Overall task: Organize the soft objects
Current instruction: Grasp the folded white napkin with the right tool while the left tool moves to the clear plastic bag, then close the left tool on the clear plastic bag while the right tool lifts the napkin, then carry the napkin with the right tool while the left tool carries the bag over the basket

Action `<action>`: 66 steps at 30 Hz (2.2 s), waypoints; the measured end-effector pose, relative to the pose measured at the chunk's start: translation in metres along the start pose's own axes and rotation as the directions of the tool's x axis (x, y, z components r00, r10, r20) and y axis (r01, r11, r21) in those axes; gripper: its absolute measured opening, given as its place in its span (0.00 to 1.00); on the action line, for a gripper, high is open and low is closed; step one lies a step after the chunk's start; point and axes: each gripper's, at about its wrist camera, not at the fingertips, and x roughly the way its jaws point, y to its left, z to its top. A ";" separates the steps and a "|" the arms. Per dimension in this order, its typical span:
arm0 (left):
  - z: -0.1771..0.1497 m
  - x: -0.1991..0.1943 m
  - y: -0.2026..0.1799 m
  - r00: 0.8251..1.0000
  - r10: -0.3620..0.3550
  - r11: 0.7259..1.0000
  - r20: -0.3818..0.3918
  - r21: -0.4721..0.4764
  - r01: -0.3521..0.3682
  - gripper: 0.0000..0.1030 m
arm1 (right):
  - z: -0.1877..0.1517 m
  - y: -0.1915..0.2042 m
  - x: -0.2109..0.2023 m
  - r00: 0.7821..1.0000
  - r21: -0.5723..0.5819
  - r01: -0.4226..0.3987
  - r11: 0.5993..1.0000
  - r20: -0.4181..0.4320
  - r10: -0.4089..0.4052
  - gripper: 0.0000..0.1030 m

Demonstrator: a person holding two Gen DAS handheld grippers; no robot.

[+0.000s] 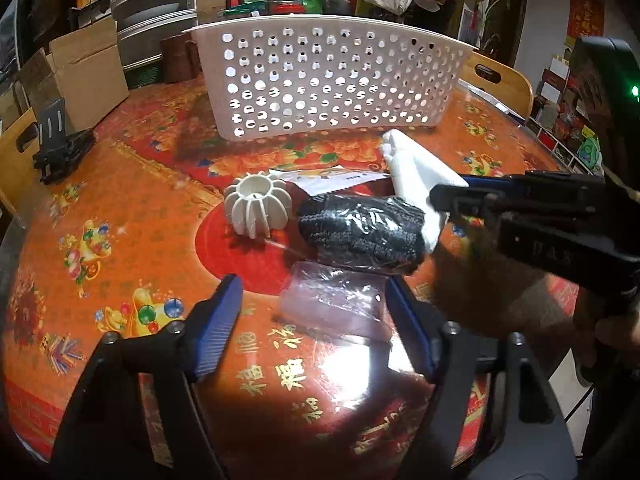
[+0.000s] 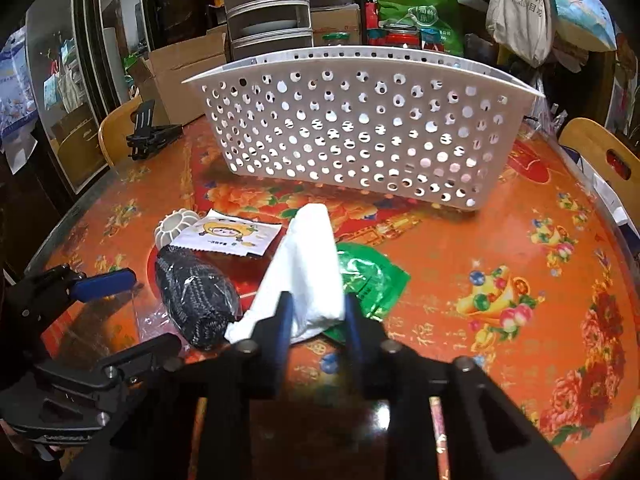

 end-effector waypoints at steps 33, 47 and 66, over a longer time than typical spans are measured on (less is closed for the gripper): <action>0.014 -0.072 -0.005 0.984 0.061 0.998 0.170 -0.006 -0.061 0.50 | -0.003 -0.023 -0.086 0.977 0.050 -0.056 0.997 0.208 0.045 0.11; 0.063 -0.098 0.006 0.971 0.049 0.999 0.232 -0.030 -0.044 0.50 | 0.028 -0.048 -0.123 0.966 0.063 -0.041 0.997 0.257 0.024 0.11; 0.165 -0.102 0.017 0.970 0.039 0.999 0.238 -0.012 -0.037 0.50 | 0.105 -0.057 -0.121 0.970 0.026 0.025 0.999 0.243 -0.031 0.11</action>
